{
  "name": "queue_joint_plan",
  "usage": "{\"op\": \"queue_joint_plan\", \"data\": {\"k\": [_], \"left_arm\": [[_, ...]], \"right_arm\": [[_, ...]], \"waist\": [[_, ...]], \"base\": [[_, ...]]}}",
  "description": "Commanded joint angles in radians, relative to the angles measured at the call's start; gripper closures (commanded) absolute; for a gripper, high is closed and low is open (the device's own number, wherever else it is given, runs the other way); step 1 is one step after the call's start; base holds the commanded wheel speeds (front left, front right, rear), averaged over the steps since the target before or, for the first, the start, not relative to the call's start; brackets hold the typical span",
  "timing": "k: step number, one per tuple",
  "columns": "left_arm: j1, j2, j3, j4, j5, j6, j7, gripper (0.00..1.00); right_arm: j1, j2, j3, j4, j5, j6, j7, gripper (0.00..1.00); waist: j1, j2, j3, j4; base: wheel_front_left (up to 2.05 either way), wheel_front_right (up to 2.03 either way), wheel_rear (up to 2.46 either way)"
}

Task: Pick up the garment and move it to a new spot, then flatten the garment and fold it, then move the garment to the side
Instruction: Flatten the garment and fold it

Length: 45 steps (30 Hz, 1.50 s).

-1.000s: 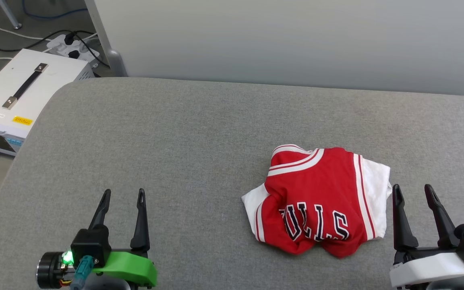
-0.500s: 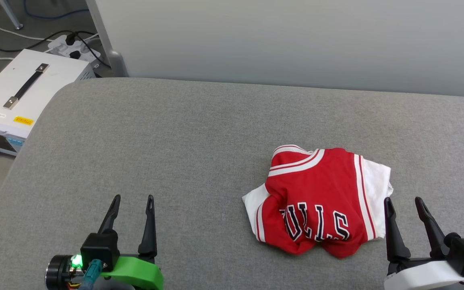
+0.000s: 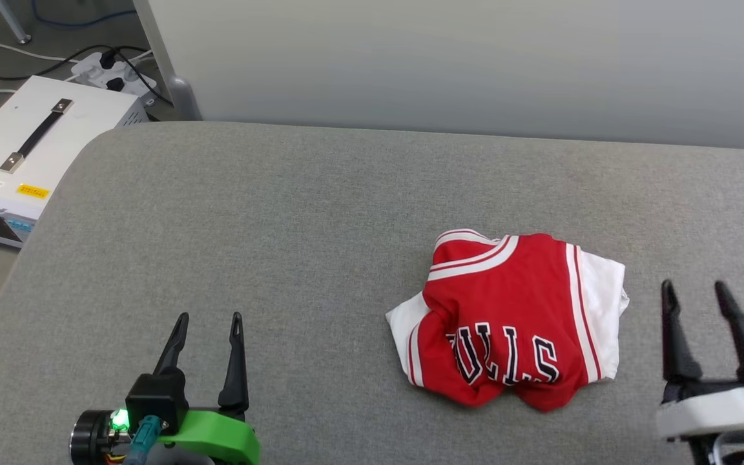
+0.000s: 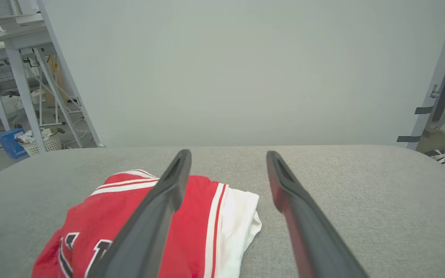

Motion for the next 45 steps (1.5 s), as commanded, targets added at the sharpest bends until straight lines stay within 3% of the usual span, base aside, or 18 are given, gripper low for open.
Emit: {"op": "queue_joint_plan", "data": {"k": [1,5,9,10,12,15,22,26,30,38,44,45], "left_arm": [[0.002,-0.008,0.004,0.001,0.012,-0.008,-0.006,0.0],[-0.018,-0.014,0.01,-0.005,0.014,-0.014,-0.006,0.0],[-0.04,-0.019,0.011,-0.009,0.017,-0.021,-0.006,0.0],[-0.058,-0.021,0.012,-0.01,0.02,-0.023,-0.006,0.0],[-0.067,-0.023,0.012,-0.011,0.023,-0.024,-0.006,0.0],[-0.076,-0.025,0.011,-0.016,0.026,-0.024,-0.006,0.0],[-0.112,-0.029,0.001,-0.028,0.028,-0.019,-0.006,0.0],[-0.136,-0.031,-0.01,-0.029,0.025,-0.016,-0.006,0.0],[-0.163,-0.032,-0.026,-0.031,0.021,-0.009,-0.006,0.0],[-0.201,-0.032,-0.056,-0.036,0.0,0.018,-0.006,0.0],[-0.202,-0.032,-0.058,-0.03,-0.004,0.033,-0.006,0.0],[-0.2,-0.032,-0.055,-0.027,-0.004,0.035,-0.006,0.0]], "right_arm": [[-0.046,-0.024,-0.013,-0.017,0.001,-0.001,-0.009,0.0],[-0.173,-0.118,-0.041,-0.051,0.024,-0.001,-0.009,0.0],[-0.291,-0.237,-0.001,-0.029,0.059,-0.001,-0.009,0.0],[-0.366,-0.356,0.102,0.07,0.124,-0.001,-0.009,0.0],[-0.416,-0.438,0.197,0.145,0.187,-0.001,0.022,0.0],[-0.488,-0.532,0.33,0.199,0.286,-0.001,0.138,0.0],[-0.609,-0.738,0.636,0.234,0.532,-0.001,0.524,0.0],[-0.654,-0.793,0.75,0.241,0.638,-0.001,0.709,0.0],[-0.703,-0.818,0.818,0.253,0.691,-0.001,0.82,0.0],[-0.745,-0.769,0.937,0.364,0.696,-0.001,0.853,0.0],[-0.74,-0.746,1.026,0.395,0.735,-0.001,0.789,0.0],[-0.749,-0.748,1.034,0.395,0.738,-0.001,0.765,1.0]], "waist": [[0.0,0.0,0.008,-0.001],[0.0,0.0,0.032,-0.002],[0.0,0.0,0.061,0.003],[0.0,0.0,0.079,0.009],[0.0,0.0,0.088,0.013],[0.0,0.0,0.104,0.017],[0.0,0.0,0.162,0.041],[0.0,0.0,0.201,0.059],[0.0,0.0,0.246,0.081],[0.0,0.0,0.309,0.111],[0.0,0.0,0.304,0.106],[0.0,0.0,0.297,0.1]], "base": [[0.0,0.0,0.0],[0.0,0.0,0.0],[0.0,0.0,0.0],[0.0,0.0,0.0],[0.0,0.0,0.0],[0.0,0.0,0.0],[0.0,0.0,0.0],[0.0,0.0,0.0],[0.0,0.0,0.0],[0.0,0.0,0.0],[0.0,0.0,0.0],[0.0,0.0,0.0]]}}
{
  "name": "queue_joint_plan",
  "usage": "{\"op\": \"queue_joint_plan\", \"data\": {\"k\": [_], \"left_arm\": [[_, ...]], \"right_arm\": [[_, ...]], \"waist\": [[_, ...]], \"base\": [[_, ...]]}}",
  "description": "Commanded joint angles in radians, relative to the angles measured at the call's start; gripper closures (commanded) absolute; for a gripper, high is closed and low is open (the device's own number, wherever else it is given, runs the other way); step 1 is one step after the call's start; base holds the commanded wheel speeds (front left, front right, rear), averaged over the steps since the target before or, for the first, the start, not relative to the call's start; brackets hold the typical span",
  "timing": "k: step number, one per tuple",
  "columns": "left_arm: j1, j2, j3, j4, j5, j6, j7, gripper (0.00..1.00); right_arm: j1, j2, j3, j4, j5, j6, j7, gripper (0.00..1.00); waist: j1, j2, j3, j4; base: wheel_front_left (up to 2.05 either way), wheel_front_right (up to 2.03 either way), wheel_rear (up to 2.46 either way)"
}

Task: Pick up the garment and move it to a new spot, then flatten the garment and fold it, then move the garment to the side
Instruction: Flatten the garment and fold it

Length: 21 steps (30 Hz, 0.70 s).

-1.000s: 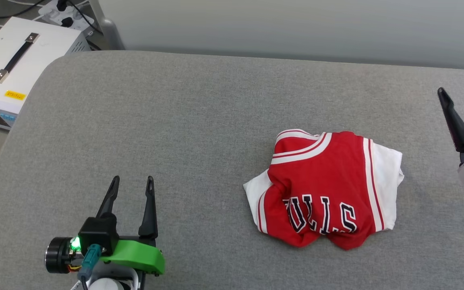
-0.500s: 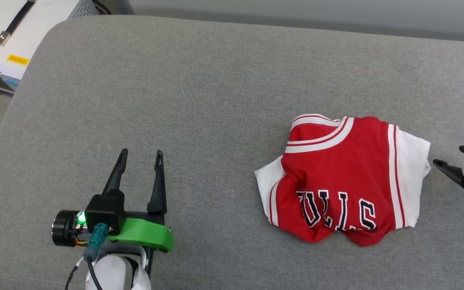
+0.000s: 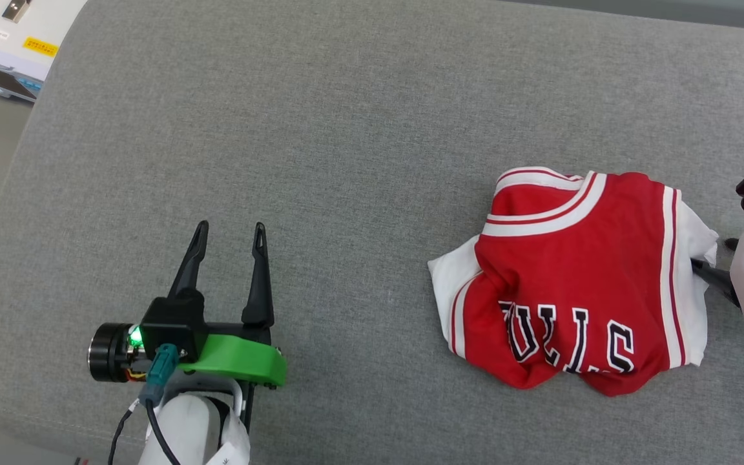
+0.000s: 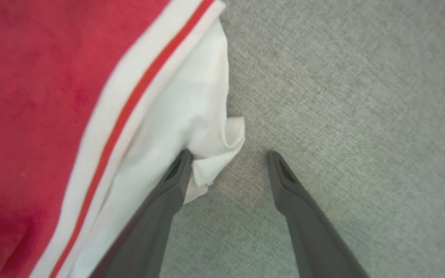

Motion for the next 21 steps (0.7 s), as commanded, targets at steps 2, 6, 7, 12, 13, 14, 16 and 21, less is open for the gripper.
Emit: {"op": "queue_joint_plan", "data": {"k": [2,6,7,12,13,14,16,21], "left_arm": [[-0.005,-0.004,0.004,0.007,-0.002,0.005,-0.006,0.0],[0.004,-0.004,0.009,0.012,0.003,0.004,-0.006,0.0],[0.006,-0.004,0.011,0.013,0.004,0.003,-0.006,0.0],[0.031,-0.004,0.033,0.02,0.014,-0.004,-0.006,0.0],[0.034,-0.004,0.035,0.02,0.015,-0.005,-0.006,0.0],[0.036,-0.004,0.037,0.018,0.016,-0.007,-0.006,0.0],[0.039,-0.004,0.04,0.017,0.018,-0.009,-0.006,0.0],[0.038,-0.004,0.037,0.018,0.018,-0.012,-0.006,0.0]], "right_arm": [[0.004,0.036,0.04,0.013,0.023,-0.001,-0.048,1.0],[-0.041,0.008,0.02,0.012,0.041,-0.001,-0.155,1.0],[-0.048,-0.001,0.013,0.012,0.047,-0.001,-0.176,1.0],[-0.019,-0.115,-0.041,0.026,0.118,-0.001,-0.243,1.0],[-0.008,-0.13,-0.044,0.034,0.126,-0.001,-0.239,1.0],[0.009,-0.147,-0.047,0.046,0.14,-0.001,-0.23,1.0],[0.041,-0.167,-0.061,0.078,0.175,-0.001,-0.217,1.0],[0.126,-0.198,-0.068,0.199,0.214,-0.001,-0.181,1.0]], "waist": [[0.0,0.0,-0.026,-0.021],[0.0,0.0,-0.058,-0.043],[0.0,0.0,-0.066,-0.048],[0.0,0.0,-0.11,-0.072],[0.0,0.0,-0.111,-0.074],[0.0,0.0,-0.112,-0.076],[0.0,0.0,-0.11,-0.078],[0.0,0.0,-0.097,-0.073]], "base": [[0.0,0.0,0.0],[0.0,0.0,0.0],[0.0,0.0,0.0],[0.0,0.0,0.0],[0.0,0.0,0.0],[0.0,0.0,0.0],[0.0,0.0,0.0],[0.0,0.0,0.0]]}}
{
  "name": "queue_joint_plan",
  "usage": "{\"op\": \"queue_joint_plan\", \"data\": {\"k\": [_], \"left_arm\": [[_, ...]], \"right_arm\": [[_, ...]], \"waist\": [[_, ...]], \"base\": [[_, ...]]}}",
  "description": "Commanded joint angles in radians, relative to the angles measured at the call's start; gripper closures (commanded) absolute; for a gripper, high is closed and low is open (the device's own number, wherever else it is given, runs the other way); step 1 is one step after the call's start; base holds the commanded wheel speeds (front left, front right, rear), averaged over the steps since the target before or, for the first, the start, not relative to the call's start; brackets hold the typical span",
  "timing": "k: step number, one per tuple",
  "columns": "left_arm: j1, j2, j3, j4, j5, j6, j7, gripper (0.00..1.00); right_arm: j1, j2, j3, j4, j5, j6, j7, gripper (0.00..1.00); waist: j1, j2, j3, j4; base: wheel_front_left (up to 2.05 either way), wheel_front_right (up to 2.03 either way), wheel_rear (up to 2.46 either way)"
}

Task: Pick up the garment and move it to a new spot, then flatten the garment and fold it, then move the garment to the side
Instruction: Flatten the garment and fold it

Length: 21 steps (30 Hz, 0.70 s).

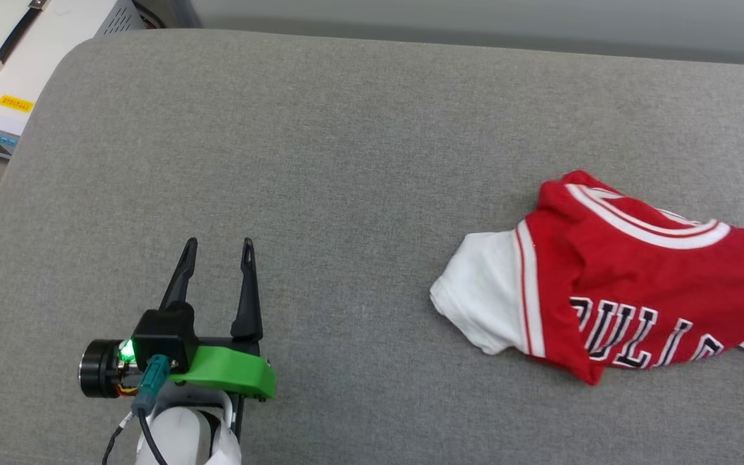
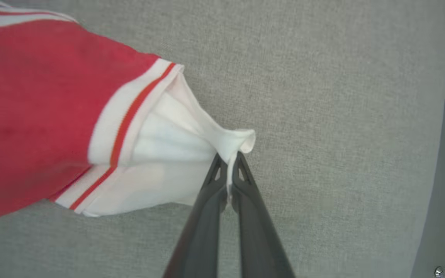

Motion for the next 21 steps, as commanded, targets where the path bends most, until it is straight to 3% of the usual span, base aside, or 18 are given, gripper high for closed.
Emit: {"op": "queue_joint_plan", "data": {"k": [1,2,7,8,9,14,21], "left_arm": [[0.006,-0.004,0.0,0.0,0.008,-0.002,-0.006,0.0],[-0.002,-0.004,0.001,0.004,0.011,-0.005,-0.006,0.0],[-0.01,-0.004,-0.001,0.012,0.015,-0.007,-0.006,0.0],[-0.01,-0.004,0.001,0.015,0.017,-0.008,-0.006,0.0],[-0.01,-0.004,0.004,0.017,0.02,-0.01,-0.006,0.0],[-0.007,0.005,0.02,0.02,0.03,-0.019,-0.006,0.0],[-0.022,0.038,0.04,0.022,0.039,-0.044,-0.006,0.0]], "right_arm": [[0.031,0.003,0.0,0.034,0.013,-0.001,0.011,1.0],[0.083,0.047,-0.022,0.128,0.083,-0.001,0.027,1.0],[0.092,0.1,-0.042,0.192,0.097,-0.001,-0.025,1.0],[0.083,0.111,-0.055,0.197,0.095,-0.001,-0.063,0.64],[0.074,0.12,-0.068,0.199,0.091,-0.001,-0.105,0.0],[0.039,0.126,-0.087,0.198,-0.006,-0.001,-0.304,0.0],[-0.002,0.185,-0.146,0.164,-0.155,-0.001,-0.538,0.0]], "waist": [[0.0,-0.0001,0.007,0.005],[0.0,-0.0001,0.02,0.012],[0.0,-0.0001,0.02,0.019],[0.0,-0.0001,0.014,0.017],[0.0,-0.0001,0.007,0.016],[0.0,-0.0001,-0.041,0.002],[0.0,-0.0001,-0.094,-0.038]], "base": [[0.0,0.0,0.0],[0.0,0.0,0.0],[0.0,0.0,0.0],[0.0,0.0,0.0],[0.0,0.0,0.0],[0.0,0.0,0.0],[0.0,0.0,0.0]]}}
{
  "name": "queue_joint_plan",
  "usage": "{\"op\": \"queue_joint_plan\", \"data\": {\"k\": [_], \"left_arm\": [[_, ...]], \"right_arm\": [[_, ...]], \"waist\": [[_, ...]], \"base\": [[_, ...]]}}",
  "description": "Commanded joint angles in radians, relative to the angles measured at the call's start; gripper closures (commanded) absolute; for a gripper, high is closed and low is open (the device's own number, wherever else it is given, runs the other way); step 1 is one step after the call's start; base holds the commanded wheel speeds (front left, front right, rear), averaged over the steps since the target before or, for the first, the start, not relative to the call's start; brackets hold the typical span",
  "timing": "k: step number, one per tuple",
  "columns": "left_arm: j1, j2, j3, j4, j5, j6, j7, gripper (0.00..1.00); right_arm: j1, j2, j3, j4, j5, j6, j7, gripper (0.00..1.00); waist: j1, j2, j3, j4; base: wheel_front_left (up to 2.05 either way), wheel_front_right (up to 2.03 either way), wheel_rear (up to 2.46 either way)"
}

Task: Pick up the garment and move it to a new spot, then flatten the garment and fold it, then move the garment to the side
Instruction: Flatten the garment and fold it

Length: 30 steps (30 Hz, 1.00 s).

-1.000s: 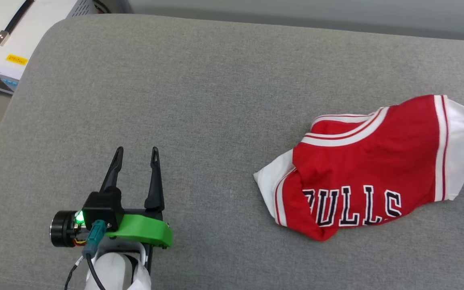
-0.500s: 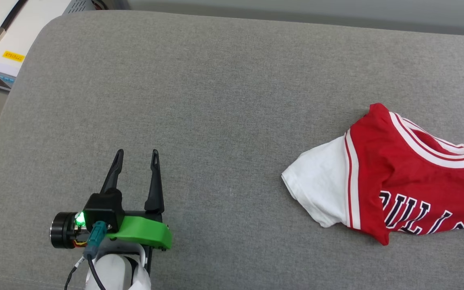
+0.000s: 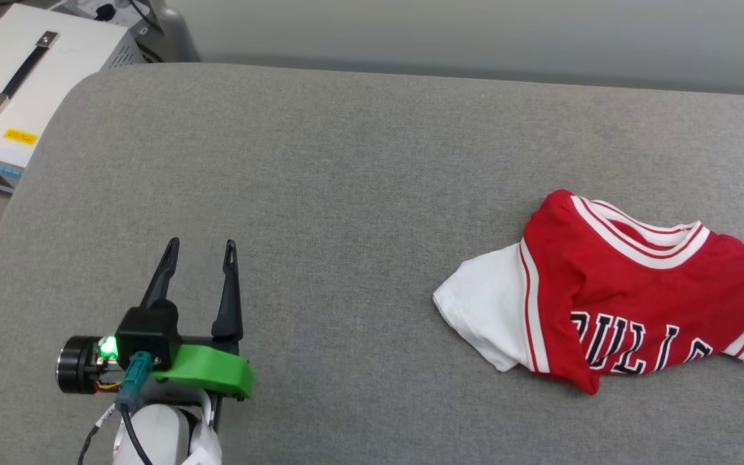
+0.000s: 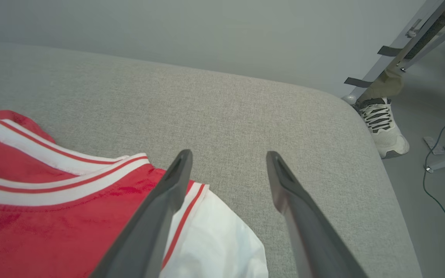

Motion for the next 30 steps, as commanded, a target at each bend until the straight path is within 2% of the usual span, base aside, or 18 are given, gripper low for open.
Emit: {"op": "queue_joint_plan", "data": {"k": [1,5,7,12,15,18,22,27,30], "left_arm": [[-0.023,0.012,0.001,0.002,0.008,-0.011,-0.006,0.0],[-0.071,0.035,-0.01,0.019,0.011,-0.035,-0.006,0.0],[-0.111,0.051,-0.024,0.03,0.018,-0.047,-0.006,0.0],[-0.237,0.081,-0.077,0.087,-0.01,-0.077,-0.006,0.0],[-0.331,0.09,-0.131,0.139,-0.058,-0.086,0.01,0.0],[-0.451,0.105,-0.227,0.185,-0.129,-0.089,0.069,0.0],[-0.606,0.137,-0.401,0.24,-0.253,-0.089,0.208,0.0],[-0.767,0.161,-0.622,0.307,-0.396,-0.089,0.412,0.0],[-0.837,0.162,-0.772,0.341,-0.527,-0.089,0.573,0.0]], "right_arm": [[-0.017,0.028,-0.025,-0.013,-0.033,-0.001,-0.033,0.0],[-0.015,0.104,-0.167,-0.043,-0.174,-0.001,-0.067,0.0],[0.009,0.158,-0.301,-0.105,-0.264,-0.001,-0.067,0.0],[0.183,0.332,-0.593,-0.35,-0.525,-0.001,-0.068,0.0],[0.289,0.436,-0.692,-0.492,-0.626,-0.001,-0.068,0.0],[0.368,0.52,-0.741,-0.607,-0.699,-0.001,-0.068,0.0],[0.426,0.58,-0.747,-0.679,-0.736,-0.001,-0.068,0.0],[0.445,0.614,-0.733,-0.706,-0.766,-0.001,-0.068,0.0],[0.431,0.615,-0.715,-0.697,-0.774,-0.001,-0.068,0.0]], "waist": [[0.0,-0.0001,-0.028,-0.027],[0.0,-0.0001,-0.038,-0.044],[0.0,-0.0001,-0.039,-0.05],[0.0,-0.0001,-0.038,-0.063],[0.0,-0.0001,-0.031,-0.065],[0.0,-0.0001,-0.02,-0.071],[0.0,-0.0001,-0.002,-0.083],[0.0,-0.0001,0.022,-0.11],[0.0,-0.0001,0.037,-0.128]], "base": [[0.0,0.0,0.0],[0.0,0.0,0.0],[0.0,0.0,0.0],[0.0,0.0,0.0],[0.0,0.0,0.0],[0.0,0.0,0.0],[0.0,0.0,0.0],[0.0,0.0,0.0],[0.0,0.0,0.0]]}}
